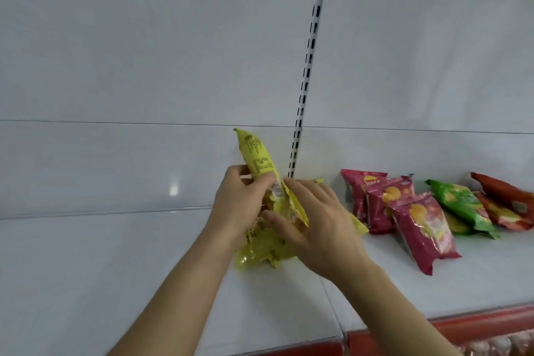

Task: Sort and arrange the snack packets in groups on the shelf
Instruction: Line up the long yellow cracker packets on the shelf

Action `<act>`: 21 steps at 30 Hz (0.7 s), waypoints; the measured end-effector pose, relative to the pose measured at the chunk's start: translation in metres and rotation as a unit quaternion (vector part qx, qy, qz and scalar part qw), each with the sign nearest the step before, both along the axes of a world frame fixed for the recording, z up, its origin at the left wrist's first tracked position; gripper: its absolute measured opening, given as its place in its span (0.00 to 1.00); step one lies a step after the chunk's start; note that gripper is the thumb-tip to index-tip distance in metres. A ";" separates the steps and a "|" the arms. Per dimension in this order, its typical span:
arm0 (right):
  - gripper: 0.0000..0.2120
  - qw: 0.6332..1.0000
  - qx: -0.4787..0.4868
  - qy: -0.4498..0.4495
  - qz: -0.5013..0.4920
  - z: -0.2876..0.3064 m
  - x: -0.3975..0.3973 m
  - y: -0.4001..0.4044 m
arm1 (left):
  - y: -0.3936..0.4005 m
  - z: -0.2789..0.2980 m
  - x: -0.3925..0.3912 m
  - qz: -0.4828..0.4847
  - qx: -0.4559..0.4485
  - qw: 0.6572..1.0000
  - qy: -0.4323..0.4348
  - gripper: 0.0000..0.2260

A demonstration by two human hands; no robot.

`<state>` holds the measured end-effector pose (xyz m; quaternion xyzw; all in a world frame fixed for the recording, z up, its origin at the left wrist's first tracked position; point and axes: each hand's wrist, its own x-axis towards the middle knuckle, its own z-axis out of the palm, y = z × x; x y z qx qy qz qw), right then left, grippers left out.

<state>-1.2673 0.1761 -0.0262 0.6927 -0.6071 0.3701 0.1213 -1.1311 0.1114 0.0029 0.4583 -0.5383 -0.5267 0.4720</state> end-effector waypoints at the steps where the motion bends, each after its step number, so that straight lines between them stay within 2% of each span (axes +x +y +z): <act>1: 0.35 1.000 0.020 -0.017 0.004 0.000 -0.005 0.000 | 0.002 -0.001 0.004 0.008 0.013 1.000 0.013 0.14; 4: 0.33 0.995 0.054 -0.081 -0.022 0.004 -0.017 -0.009 | 0.007 -0.007 0.020 0.046 0.028 0.998 0.016 0.14; 7: 0.24 0.983 0.138 0.002 -0.120 0.006 -0.021 -0.027 | 0.014 -0.011 0.034 0.059 0.042 0.997 0.011 0.12; 9: 0.22 0.965 0.224 0.043 -0.131 0.010 -0.017 -0.036 | 0.019 -0.013 0.040 0.060 0.056 0.996 0.018 0.11; 12: 0.21 0.947 0.285 0.061 -0.133 0.016 -0.009 -0.043 | 0.027 -0.012 0.048 0.052 0.089 0.993 0.053 0.09; 13: 0.19 0.943 0.295 0.068 -0.141 0.019 -0.005 -0.044 | 0.028 -0.012 0.051 0.050 0.094 0.993 0.055 0.10; 16: 0.14 0.935 0.297 0.083 -0.177 0.022 0.011 -0.044 | 0.026 -0.013 0.059 0.054 0.100 0.992 0.056 0.23; 18: 0.12 0.933 0.291 0.063 -0.202 0.023 0.018 -0.042 | 0.024 -0.018 0.067 0.035 0.100 0.993 0.058 0.27; 21: 0.15 0.946 0.237 -0.022 -0.222 0.032 0.027 -0.031 | 0.028 -0.010 0.085 0.008 0.093 0.994 0.057 0.22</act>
